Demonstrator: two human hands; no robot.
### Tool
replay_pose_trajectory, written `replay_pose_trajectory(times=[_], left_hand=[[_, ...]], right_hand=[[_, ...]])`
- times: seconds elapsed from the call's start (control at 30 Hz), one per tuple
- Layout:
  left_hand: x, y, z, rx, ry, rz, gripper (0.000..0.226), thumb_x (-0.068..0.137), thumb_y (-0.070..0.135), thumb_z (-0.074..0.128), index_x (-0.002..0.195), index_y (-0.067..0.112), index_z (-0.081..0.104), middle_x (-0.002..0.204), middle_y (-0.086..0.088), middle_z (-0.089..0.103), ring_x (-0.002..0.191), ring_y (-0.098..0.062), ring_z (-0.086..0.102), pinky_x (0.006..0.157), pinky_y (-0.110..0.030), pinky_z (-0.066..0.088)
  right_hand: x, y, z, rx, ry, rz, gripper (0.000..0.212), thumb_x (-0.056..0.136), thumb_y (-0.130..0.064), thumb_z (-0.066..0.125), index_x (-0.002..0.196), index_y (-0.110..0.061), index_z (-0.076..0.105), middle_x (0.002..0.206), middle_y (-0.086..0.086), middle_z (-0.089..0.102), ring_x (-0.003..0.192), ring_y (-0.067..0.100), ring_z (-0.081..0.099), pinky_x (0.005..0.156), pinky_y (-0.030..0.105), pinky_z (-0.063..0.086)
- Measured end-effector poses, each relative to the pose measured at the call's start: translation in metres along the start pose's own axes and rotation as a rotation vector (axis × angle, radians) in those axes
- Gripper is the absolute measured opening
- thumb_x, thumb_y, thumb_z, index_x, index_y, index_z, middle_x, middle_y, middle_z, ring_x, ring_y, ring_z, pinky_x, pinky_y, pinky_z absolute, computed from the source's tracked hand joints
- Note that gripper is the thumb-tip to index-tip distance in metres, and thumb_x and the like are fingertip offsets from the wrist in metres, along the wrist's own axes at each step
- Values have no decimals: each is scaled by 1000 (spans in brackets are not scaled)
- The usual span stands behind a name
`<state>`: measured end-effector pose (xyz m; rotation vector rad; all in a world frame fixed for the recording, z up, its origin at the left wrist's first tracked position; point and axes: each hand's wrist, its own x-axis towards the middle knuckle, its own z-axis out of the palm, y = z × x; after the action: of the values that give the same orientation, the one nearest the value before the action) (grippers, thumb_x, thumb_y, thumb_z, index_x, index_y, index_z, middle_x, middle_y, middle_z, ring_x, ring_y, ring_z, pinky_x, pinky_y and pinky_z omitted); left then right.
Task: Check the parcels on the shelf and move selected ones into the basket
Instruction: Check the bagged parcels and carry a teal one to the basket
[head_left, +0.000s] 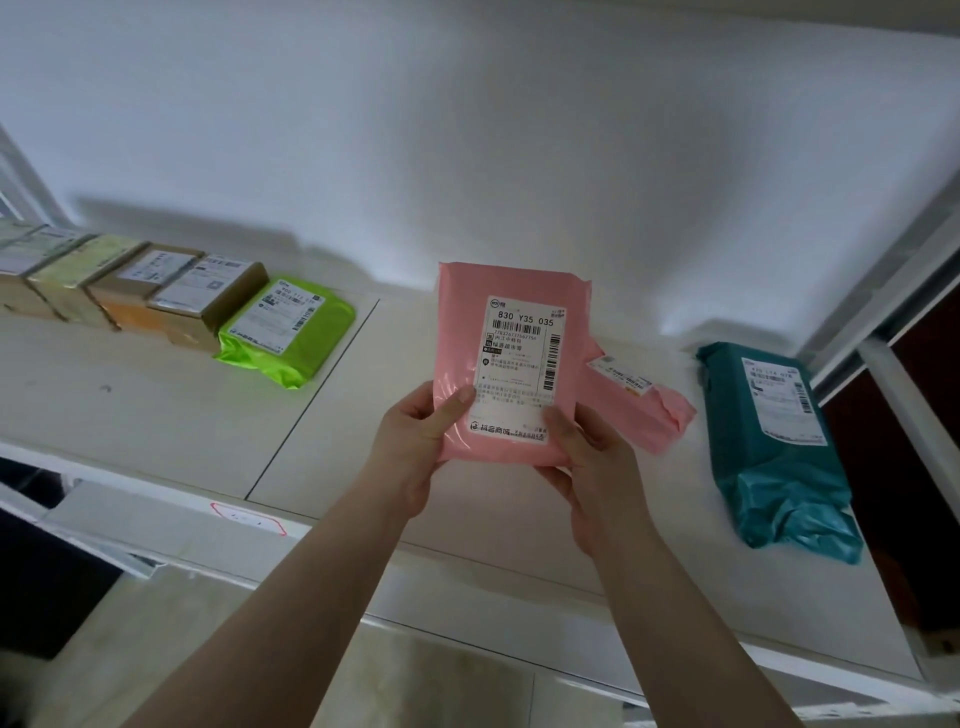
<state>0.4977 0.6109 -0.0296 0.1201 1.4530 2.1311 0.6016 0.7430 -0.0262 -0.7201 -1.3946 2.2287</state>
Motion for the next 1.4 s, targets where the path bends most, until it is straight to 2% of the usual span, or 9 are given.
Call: replay_pose_trajectory(times=[0.27, 0.7, 0.77, 0.87, 0.97, 1.07, 1.17, 1.27, 1.4], left_hand=[[-4, 3, 2, -46, -8, 25, 24, 83, 10, 67, 107, 10, 70, 107, -13, 74, 96, -28, 71, 83, -40, 59], [-9, 9, -5, -63, -12, 28, 29, 80, 14, 70, 108, 12, 70, 107, -11, 74, 96, -26, 72, 83, -38, 59], [-10, 10, -8, -51, 9, 30, 33, 75, 20, 73, 107, 12, 71, 106, -11, 75, 95, -26, 72, 79, -36, 59], [-9, 13, -21, -30, 58, 16, 31, 80, 23, 72, 108, 10, 70, 104, -11, 75, 91, -24, 72, 75, -33, 59], [-5, 21, -42, -37, 87, -1, 32, 84, 21, 71, 112, 5, 68, 104, -12, 75, 85, -18, 72, 70, -25, 58], [6, 29, -68, -59, 117, -13, 34, 84, 11, 71, 116, 1, 65, 110, -17, 72, 88, -20, 71, 76, -26, 59], [25, 36, -93, 4, 216, -84, 39, 81, 19, 75, 115, 2, 63, 112, -17, 71, 94, -23, 69, 81, -30, 59], [48, 44, -123, 28, 274, -204, 43, 79, 29, 77, 109, 1, 63, 99, -17, 73, 83, -25, 70, 72, -30, 61], [77, 52, -150, 41, 234, -302, 28, 87, 28, 69, 95, 1, 65, 75, -14, 71, 66, -22, 69, 60, -27, 61]], right_hand=[[-6, -5, 3, -15, 8, -21, 18, 92, -8, 64, 103, -20, 72, 95, -4, 79, 83, 9, 75, 72, 26, 61], [-15, -5, 16, 21, 6, -50, 20, 91, -7, 64, 106, -18, 73, 94, -5, 79, 80, 6, 74, 67, 23, 59], [-14, -2, 20, 20, 5, -42, 17, 92, -8, 64, 102, -19, 73, 90, -6, 79, 78, 6, 75, 65, 22, 59], [-8, 5, 33, 17, 19, -1, 15, 91, -10, 66, 102, -18, 72, 86, -6, 79, 75, 7, 74, 64, 23, 60], [3, 18, 54, 36, 68, 81, 14, 91, -14, 67, 105, -17, 71, 94, -1, 76, 82, 14, 72, 68, 28, 60], [19, 34, 83, 50, 88, 152, 5, 92, -15, 67, 95, -18, 71, 93, 0, 74, 82, 16, 70, 66, 28, 60], [37, 49, 112, 36, 99, 180, 4, 92, -15, 66, 93, -18, 69, 93, 2, 72, 81, 16, 69, 65, 28, 60], [54, 65, 144, 19, 133, 185, 4, 93, -13, 66, 95, -16, 68, 91, 2, 71, 78, 15, 68, 61, 27, 58], [79, 88, 180, 1, 201, 184, 5, 93, -12, 65, 94, -15, 67, 88, 2, 70, 74, 14, 67, 61, 29, 55]])
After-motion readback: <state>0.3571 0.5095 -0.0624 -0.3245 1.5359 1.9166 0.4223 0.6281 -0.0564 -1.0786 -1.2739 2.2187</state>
